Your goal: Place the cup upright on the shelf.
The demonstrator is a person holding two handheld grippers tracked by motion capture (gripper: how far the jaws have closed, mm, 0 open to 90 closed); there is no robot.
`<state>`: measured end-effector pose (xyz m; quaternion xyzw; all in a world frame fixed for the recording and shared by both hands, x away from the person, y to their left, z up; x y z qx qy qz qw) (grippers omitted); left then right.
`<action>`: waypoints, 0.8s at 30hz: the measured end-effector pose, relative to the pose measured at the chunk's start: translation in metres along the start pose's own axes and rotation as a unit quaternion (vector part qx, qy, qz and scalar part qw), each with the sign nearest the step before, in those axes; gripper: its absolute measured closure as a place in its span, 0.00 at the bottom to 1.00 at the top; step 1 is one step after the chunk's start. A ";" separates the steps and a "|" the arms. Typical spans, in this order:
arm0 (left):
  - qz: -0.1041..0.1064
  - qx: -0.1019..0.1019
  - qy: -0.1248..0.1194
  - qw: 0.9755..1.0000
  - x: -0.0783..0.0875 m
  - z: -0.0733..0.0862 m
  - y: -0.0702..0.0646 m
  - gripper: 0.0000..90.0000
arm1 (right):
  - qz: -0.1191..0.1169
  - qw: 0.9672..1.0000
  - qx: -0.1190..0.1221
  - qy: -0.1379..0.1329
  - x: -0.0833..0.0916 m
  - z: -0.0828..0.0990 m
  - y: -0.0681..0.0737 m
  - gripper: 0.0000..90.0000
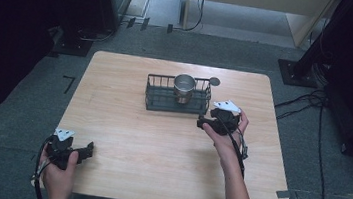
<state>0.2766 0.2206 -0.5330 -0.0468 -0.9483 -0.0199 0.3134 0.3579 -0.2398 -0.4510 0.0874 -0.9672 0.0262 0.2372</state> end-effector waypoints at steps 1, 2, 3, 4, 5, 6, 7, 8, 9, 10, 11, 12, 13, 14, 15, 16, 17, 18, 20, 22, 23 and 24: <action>0.000 0.000 0.001 1.000 0.000 0.000 0.000 0.00 | 0.002 1.000 -0.002 0.000 0.001 0.003 -0.002 0.14; 0.000 -0.001 0.001 1.000 0.000 0.000 0.000 0.00 | 0.005 1.000 -0.005 0.001 0.002 0.005 -0.005 0.14; 0.000 0.000 0.000 1.000 0.000 0.000 0.000 0.00 | 0.007 1.000 -0.007 0.000 0.003 0.008 -0.007 0.14; 0.000 0.000 0.000 1.000 0.000 0.000 0.000 0.00 | 0.010 1.000 -0.010 0.001 0.004 0.010 -0.009 0.14; 0.000 0.000 0.000 1.000 0.000 0.000 0.000 0.00 | 0.012 1.000 -0.013 0.000 0.005 0.013 -0.011 0.14; 0.000 -0.001 0.001 1.000 0.000 0.000 0.000 0.00 | 0.013 1.000 -0.014 -0.002 0.006 0.015 -0.013 0.14; 0.000 -0.001 0.001 1.000 0.000 0.000 0.000 0.00 | 0.014 1.000 -0.016 -0.001 0.007 0.017 -0.015 0.14; 0.000 -0.001 0.001 1.000 0.000 0.000 0.000 0.00 | 0.016 1.000 -0.018 -0.001 0.008 0.020 -0.017 0.14; 0.000 -0.001 0.001 1.000 0.000 0.000 0.000 0.00 | 0.019 1.000 -0.020 -0.001 0.009 0.022 -0.019 0.14; 0.000 -0.001 0.001 1.000 0.000 0.000 0.000 0.00 | 0.022 1.000 -0.021 0.000 0.010 0.024 -0.021 0.14; 0.000 -0.001 0.001 1.000 0.000 0.000 0.000 0.00 | 0.024 0.999 -0.023 0.001 0.011 0.027 -0.023 0.14; 0.000 -0.001 0.001 1.000 0.000 0.000 0.000 0.00 | 0.025 0.999 -0.024 0.002 0.012 0.030 -0.025 0.14; 0.000 -0.001 0.001 1.000 0.000 0.000 0.000 0.00 | 0.027 0.999 -0.026 0.004 0.012 0.033 -0.026 0.14; 0.000 -0.001 0.001 1.000 0.000 0.000 0.000 0.00 | 0.029 0.999 -0.027 0.006 0.013 0.036 -0.028 0.14; 0.000 -0.001 0.001 1.000 0.000 0.000 0.000 0.00 | 0.030 0.999 -0.028 0.007 0.014 0.039 -0.030 0.14; 0.000 -0.001 0.001 1.000 0.000 0.000 0.000 0.00 | 0.032 0.999 -0.030 0.009 0.015 0.043 -0.031 0.14; 0.000 -0.001 0.001 1.000 0.000 0.000 0.000 0.00 | 0.033 0.999 -0.030 0.009 0.017 0.046 -0.033 0.14; 0.000 -0.001 0.001 1.000 0.000 0.000 0.000 0.00 | 0.034 0.999 -0.031 0.008 0.018 0.050 -0.035 0.14; 0.000 -0.001 0.001 1.000 0.000 0.000 0.000 0.00 | 0.034 0.999 -0.034 0.010 0.021 0.058 -0.039 0.14; 0.000 -0.001 0.001 1.000 0.000 0.000 0.000 0.00 | 0.035 0.999 -0.039 0.011 0.024 0.066 -0.043 0.14; 0.000 -0.001 0.001 1.000 0.000 0.000 0.000 0.00 | 0.035 0.999 -0.039 0.011 0.026 0.069 -0.045 0.14; 0.000 -0.001 0.001 1.000 0.000 0.000 0.000 0.00 | 0.038 0.998 -0.042 0.012 0.027 0.073 -0.047 0.14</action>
Point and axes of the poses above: each handheld gripper's, and its own axes: x roughly backward along the jaws, z roughly out of its underside, y roughly to its left, the point moved 2 cm from there along -x, roughly forward along the jaws, and after that the axes turned 10 degrees about -y, right-handed, at the moved point
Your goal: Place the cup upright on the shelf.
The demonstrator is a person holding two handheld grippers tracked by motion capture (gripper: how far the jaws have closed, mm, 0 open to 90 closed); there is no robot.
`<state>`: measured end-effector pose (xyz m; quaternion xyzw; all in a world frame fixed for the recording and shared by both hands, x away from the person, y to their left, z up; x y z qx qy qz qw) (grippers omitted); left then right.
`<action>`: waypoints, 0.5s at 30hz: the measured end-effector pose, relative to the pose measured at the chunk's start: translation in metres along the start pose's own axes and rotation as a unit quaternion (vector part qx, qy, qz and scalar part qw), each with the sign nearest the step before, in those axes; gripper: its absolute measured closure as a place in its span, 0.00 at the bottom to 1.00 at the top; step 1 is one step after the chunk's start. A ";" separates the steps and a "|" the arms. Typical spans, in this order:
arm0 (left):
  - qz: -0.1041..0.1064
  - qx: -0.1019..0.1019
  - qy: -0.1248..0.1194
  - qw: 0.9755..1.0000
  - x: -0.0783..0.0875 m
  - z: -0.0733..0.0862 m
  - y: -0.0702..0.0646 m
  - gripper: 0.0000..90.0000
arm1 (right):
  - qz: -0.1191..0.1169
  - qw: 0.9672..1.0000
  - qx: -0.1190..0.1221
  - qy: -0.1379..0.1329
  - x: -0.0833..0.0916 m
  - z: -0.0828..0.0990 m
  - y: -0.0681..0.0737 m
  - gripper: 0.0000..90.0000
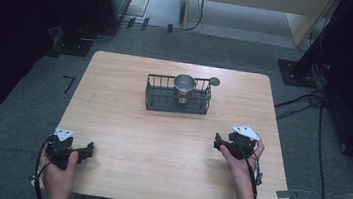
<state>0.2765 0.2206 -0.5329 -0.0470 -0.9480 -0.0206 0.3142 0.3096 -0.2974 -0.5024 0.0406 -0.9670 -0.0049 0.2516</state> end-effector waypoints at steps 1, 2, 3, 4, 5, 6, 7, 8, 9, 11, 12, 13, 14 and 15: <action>0.000 0.000 0.000 1.000 0.000 0.000 0.000 0.00 | 0.002 1.000 -0.002 0.001 0.001 0.003 -0.003 0.14; 0.000 0.000 0.000 1.000 0.000 0.000 0.000 0.00 | 0.004 1.000 -0.004 0.002 0.003 0.006 -0.006 0.14; 0.000 0.000 0.000 1.000 0.000 0.000 0.000 0.00 | 0.006 1.000 -0.007 0.003 0.004 0.009 -0.009 0.14; 0.000 0.000 0.000 1.000 0.000 0.000 0.000 0.00 | 0.009 1.000 -0.008 0.004 0.005 0.012 -0.012 0.14; 0.000 0.000 0.000 1.000 0.000 0.000 0.000 0.00 | 0.010 1.000 -0.009 0.006 0.006 0.016 -0.015 0.14; 0.000 0.000 0.000 1.000 0.000 0.000 0.000 0.00 | 0.013 1.000 -0.010 0.008 0.008 0.019 -0.019 0.14; 0.000 0.000 0.000 1.000 0.000 0.000 0.000 0.00 | 0.018 1.000 -0.012 0.011 0.009 0.022 -0.022 0.14; 0.000 0.000 0.000 1.000 0.000 0.000 0.000 0.00 | 0.021 1.000 -0.013 0.012 0.010 0.024 -0.026 0.14; 0.000 0.000 0.000 1.000 0.000 0.000 0.000 0.00 | 0.024 1.000 -0.015 0.013 0.012 0.027 -0.029 0.14; 0.000 0.000 0.000 1.000 0.000 0.000 0.000 0.00 | 0.031 0.999 -0.018 0.017 0.015 0.032 -0.036 0.14; 0.000 0.000 0.000 1.000 0.000 0.000 0.000 0.00 | 0.034 0.999 -0.020 0.018 0.017 0.034 -0.039 0.14; 0.000 0.000 0.000 1.000 0.000 0.000 0.000 0.00 | 0.038 0.999 -0.020 0.019 0.018 0.036 -0.043 0.14; 0.000 0.000 0.000 1.000 0.000 0.000 0.000 0.00 | 0.042 0.999 -0.022 0.021 0.019 0.039 -0.046 0.14; 0.000 0.000 0.000 1.000 0.000 0.000 0.000 0.00 | 0.045 0.998 -0.025 0.023 0.021 0.041 -0.049 0.14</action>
Point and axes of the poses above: each handheld gripper's, and its own axes: x roughly backward along the jaws, z roughly out of its underside, y roughly to its left, the point moved 2 cm from there along -x, roughly forward along the jaws, and after that the axes turned 10 degrees about -y, right-handed, at the moved point
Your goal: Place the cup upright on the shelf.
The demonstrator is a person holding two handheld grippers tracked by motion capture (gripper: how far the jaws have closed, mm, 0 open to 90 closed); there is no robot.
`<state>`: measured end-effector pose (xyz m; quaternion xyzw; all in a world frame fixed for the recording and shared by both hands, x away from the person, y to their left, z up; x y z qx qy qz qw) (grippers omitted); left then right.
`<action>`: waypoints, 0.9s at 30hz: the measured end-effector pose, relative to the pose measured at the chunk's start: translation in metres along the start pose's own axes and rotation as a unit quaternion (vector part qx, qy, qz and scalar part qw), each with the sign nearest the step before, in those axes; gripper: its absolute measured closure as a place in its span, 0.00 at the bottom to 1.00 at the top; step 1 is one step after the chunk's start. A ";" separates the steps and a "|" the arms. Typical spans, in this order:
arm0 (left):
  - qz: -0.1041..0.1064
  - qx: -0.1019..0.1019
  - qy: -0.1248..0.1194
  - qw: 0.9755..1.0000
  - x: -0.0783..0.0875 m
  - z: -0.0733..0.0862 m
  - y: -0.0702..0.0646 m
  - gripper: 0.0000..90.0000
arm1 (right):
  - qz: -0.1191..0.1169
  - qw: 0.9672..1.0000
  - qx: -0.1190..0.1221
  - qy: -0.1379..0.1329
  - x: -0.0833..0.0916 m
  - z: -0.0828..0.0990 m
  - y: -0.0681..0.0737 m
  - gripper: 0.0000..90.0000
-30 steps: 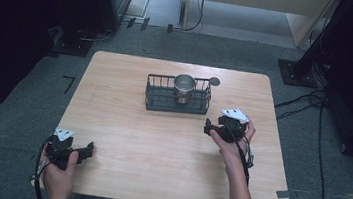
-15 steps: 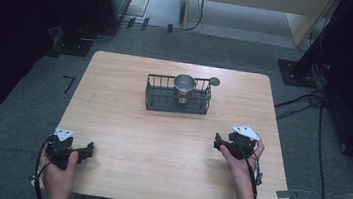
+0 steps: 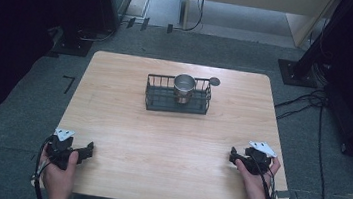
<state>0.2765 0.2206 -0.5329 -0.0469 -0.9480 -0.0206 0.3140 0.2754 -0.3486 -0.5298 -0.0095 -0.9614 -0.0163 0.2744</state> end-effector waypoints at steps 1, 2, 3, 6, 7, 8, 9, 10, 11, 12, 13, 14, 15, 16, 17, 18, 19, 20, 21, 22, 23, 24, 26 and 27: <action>0.000 0.000 0.000 1.000 0.000 0.000 0.000 0.00 | 0.003 1.000 0.000 0.002 0.001 0.002 -0.003 0.14; 0.000 0.000 0.000 1.000 0.000 0.000 0.000 0.00 | 0.006 1.000 -0.001 0.004 0.002 0.004 -0.007 0.14; 0.000 0.000 0.000 1.000 0.000 0.000 0.000 0.00 | 0.010 1.000 -0.002 0.005 0.003 0.007 -0.010 0.14; 0.000 0.000 0.000 1.000 0.000 0.000 0.000 0.00 | 0.016 1.000 -0.011 0.008 0.007 0.011 -0.018 0.14; 0.000 -0.001 0.001 1.000 0.000 0.000 0.000 0.00 | 0.018 1.000 -0.009 0.009 0.008 0.011 -0.021 0.14; 0.000 0.000 0.000 1.000 0.000 0.000 0.000 0.00 | 0.023 1.000 -0.008 0.010 0.009 0.012 -0.023 0.14; 0.000 0.000 0.000 1.000 0.000 0.000 0.000 0.00 | 0.026 1.000 -0.009 0.011 0.010 0.013 -0.025 0.14; 0.000 0.000 0.000 1.000 0.000 0.000 0.000 0.00 | 0.028 0.999 -0.009 0.014 0.012 0.015 -0.027 0.14; 0.000 0.000 0.000 1.000 0.000 0.000 0.000 0.00 | 0.029 0.999 -0.011 0.013 0.013 0.016 -0.029 0.14; 0.000 -0.001 0.001 1.000 0.000 0.000 0.000 0.00 | 0.029 0.999 -0.014 0.013 0.014 0.017 -0.031 0.14; 0.000 -0.001 0.000 1.000 0.000 0.000 0.000 0.00 | 0.030 0.999 -0.015 0.013 0.015 0.018 -0.033 0.14; 0.000 -0.001 0.001 1.000 0.000 0.000 0.000 0.00 | 0.031 0.999 -0.017 0.013 0.017 0.019 -0.035 0.14; 0.000 -0.001 0.000 1.000 0.000 0.000 0.000 0.00 | 0.031 0.999 -0.020 0.013 0.018 0.020 -0.036 0.14; 0.000 -0.001 0.000 1.000 0.000 0.000 0.000 0.00 | 0.032 0.999 -0.022 0.013 0.019 0.020 -0.038 0.14; 0.000 -0.001 0.000 1.000 0.000 0.000 0.000 0.00 | 0.032 0.999 -0.022 0.012 0.020 0.021 -0.039 0.13; 0.000 0.000 0.000 1.000 0.000 0.000 0.000 0.00 | 0.032 0.999 -0.022 0.012 0.021 0.022 -0.040 0.13; 0.000 -0.001 0.000 1.000 0.000 0.000 0.000 0.00 | 0.032 0.999 -0.021 0.011 0.023 0.023 -0.041 0.13; 0.000 0.000 0.000 1.000 0.000 0.000 0.000 0.00 | 0.030 0.999 -0.020 0.010 0.024 0.024 -0.042 0.13; 0.000 -0.001 0.000 1.000 0.000 0.000 0.000 0.00 | 0.028 0.999 -0.018 0.009 0.024 0.025 -0.043 0.13; 0.000 -0.001 0.000 1.000 0.000 0.000 0.000 0.00 | 0.026 0.999 -0.017 0.009 0.025 0.025 -0.043 0.13; 0.000 -0.001 0.000 1.000 0.000 0.000 0.000 0.00 | 0.024 1.000 -0.016 0.009 0.026 0.026 -0.044 0.12; 0.001 -0.001 0.000 1.000 0.000 0.000 0.000 0.00 | 0.023 1.000 -0.015 0.010 0.027 0.027 -0.045 0.12; 0.000 -0.001 0.000 1.000 0.000 0.000 0.000 0.00 | 0.019 1.000 -0.014 0.010 0.030 0.028 -0.046 0.11; 0.000 -0.001 0.000 1.000 0.000 0.000 0.000 0.00 | 0.017 1.000 -0.012 0.012 0.031 0.030 -0.048 0.10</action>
Point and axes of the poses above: each handheld gripper's, and its own axes: x roughly backward along the jaws, z roughly out of its underside, y roughly to its left, the point moved 2 cm from there along -x, roughly forward along the jaws, and after that the axes turned 10 degrees about -y, right-handed, at the moved point
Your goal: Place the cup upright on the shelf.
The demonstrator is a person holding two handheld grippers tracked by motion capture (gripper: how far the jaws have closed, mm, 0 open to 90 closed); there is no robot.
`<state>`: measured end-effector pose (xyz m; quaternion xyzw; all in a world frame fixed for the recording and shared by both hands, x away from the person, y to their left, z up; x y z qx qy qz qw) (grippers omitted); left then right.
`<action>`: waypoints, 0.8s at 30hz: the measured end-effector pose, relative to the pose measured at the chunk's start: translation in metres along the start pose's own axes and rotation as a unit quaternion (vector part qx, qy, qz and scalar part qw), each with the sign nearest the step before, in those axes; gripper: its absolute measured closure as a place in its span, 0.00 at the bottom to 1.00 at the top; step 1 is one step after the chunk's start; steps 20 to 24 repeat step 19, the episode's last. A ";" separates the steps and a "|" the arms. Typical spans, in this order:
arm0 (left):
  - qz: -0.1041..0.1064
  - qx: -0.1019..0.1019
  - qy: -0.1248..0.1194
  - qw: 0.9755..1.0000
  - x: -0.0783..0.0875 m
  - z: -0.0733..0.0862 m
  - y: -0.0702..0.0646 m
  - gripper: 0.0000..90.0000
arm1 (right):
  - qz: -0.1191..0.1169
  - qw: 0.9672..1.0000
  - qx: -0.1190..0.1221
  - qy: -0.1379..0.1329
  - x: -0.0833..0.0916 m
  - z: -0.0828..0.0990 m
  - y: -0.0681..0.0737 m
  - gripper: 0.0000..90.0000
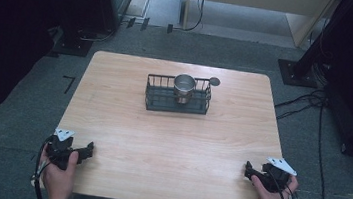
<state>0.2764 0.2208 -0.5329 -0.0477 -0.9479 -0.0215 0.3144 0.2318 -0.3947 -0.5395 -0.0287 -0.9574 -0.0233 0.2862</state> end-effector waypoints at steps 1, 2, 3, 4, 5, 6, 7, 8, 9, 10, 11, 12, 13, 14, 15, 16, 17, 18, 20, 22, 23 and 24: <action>0.000 0.000 0.000 1.000 0.000 0.000 0.000 0.00 | -0.002 1.000 0.001 0.000 0.002 0.001 -0.001 0.09; 0.000 0.000 0.000 1.000 0.000 0.000 0.000 0.00 | -0.003 1.000 0.002 0.001 0.003 0.002 -0.002 0.09; 0.000 0.000 0.000 1.000 0.000 0.000 0.000 0.00 | -0.006 1.000 0.004 0.001 0.005 0.004 -0.004 0.08; 0.000 0.000 0.000 1.000 0.000 0.000 0.000 0.00 | -0.006 1.000 0.004 0.002 0.006 0.005 -0.005 0.09; 0.000 0.000 0.000 1.000 0.000 0.000 0.000 0.00 | -0.006 1.000 0.003 0.001 0.008 0.005 -0.006 0.09; 0.000 0.000 0.000 1.000 0.000 0.000 0.000 0.00 | -0.003 1.000 0.002 0.001 0.008 0.006 -0.006 0.09; 0.000 0.000 0.000 1.000 0.000 0.000 0.000 0.00 | -0.002 1.000 0.001 0.001 0.009 0.006 -0.006 0.09; 0.000 0.000 0.000 1.000 0.000 0.000 0.000 0.00 | -0.001 1.000 0.001 0.002 0.009 0.006 -0.006 0.08; 0.000 0.000 0.000 1.000 0.000 0.000 0.000 0.00 | -0.002 1.000 0.001 0.001 0.008 0.006 -0.006 0.08; 0.000 0.000 0.000 1.000 0.000 0.000 0.000 0.00 | -0.002 1.000 0.001 0.001 0.008 0.006 -0.006 0.08; 0.000 0.000 0.000 1.000 0.000 0.000 0.000 0.00 | -0.003 1.000 0.001 0.001 0.007 0.005 -0.006 0.08; 0.000 0.000 0.000 1.000 0.000 0.000 0.000 0.00 | -0.002 1.000 0.000 0.001 0.007 0.005 -0.006 0.08; -0.001 0.001 0.000 1.000 0.000 0.000 0.000 0.00 | -0.001 1.000 -0.001 0.001 0.007 0.005 -0.006 0.08; 0.001 -0.001 0.000 1.000 0.000 0.000 -0.001 0.00 | -0.001 1.000 -0.001 0.002 0.006 0.005 -0.006 0.08; 0.001 -0.001 0.000 1.000 -0.001 -0.001 -0.001 0.00 | 0.000 1.000 0.000 0.002 0.006 0.004 -0.006 0.08; 0.001 -0.001 0.000 1.000 -0.001 -0.001 -0.001 0.00 | 0.000 1.000 0.000 0.002 0.006 0.004 -0.006 0.08; 0.001 -0.002 0.000 1.000 -0.001 -0.001 -0.001 0.00 | 0.000 1.000 0.000 0.002 0.006 0.004 -0.006 0.08; 0.001 -0.002 0.000 1.000 -0.001 -0.001 -0.001 0.00 | 0.000 1.000 0.000 0.002 0.006 0.004 -0.006 0.08; 0.001 -0.002 0.000 1.000 -0.001 -0.001 -0.001 0.00 | 0.000 1.000 -0.001 0.002 0.006 0.004 -0.006 0.08; 0.001 -0.002 0.000 1.000 -0.001 -0.001 -0.001 0.00 | 0.000 1.000 -0.001 0.002 0.006 0.004 -0.006 0.08; 0.001 -0.002 0.000 1.000 -0.001 -0.001 -0.001 0.00 | 0.000 1.000 -0.001 0.002 0.006 0.004 -0.006 0.08; 0.001 -0.002 0.000 1.000 -0.001 -0.001 -0.001 0.00 | 0.000 1.000 -0.001 0.002 0.006 0.004 -0.006 0.08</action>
Point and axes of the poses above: each handheld gripper's, and its own axes: x roughly backward along the jaws, z roughly out of its underside, y roughly to its left, the point moved 2 cm from there along -x, roughly forward along the jaws, and after that the axes turned 10 degrees about -y, right-handed, at the moved point
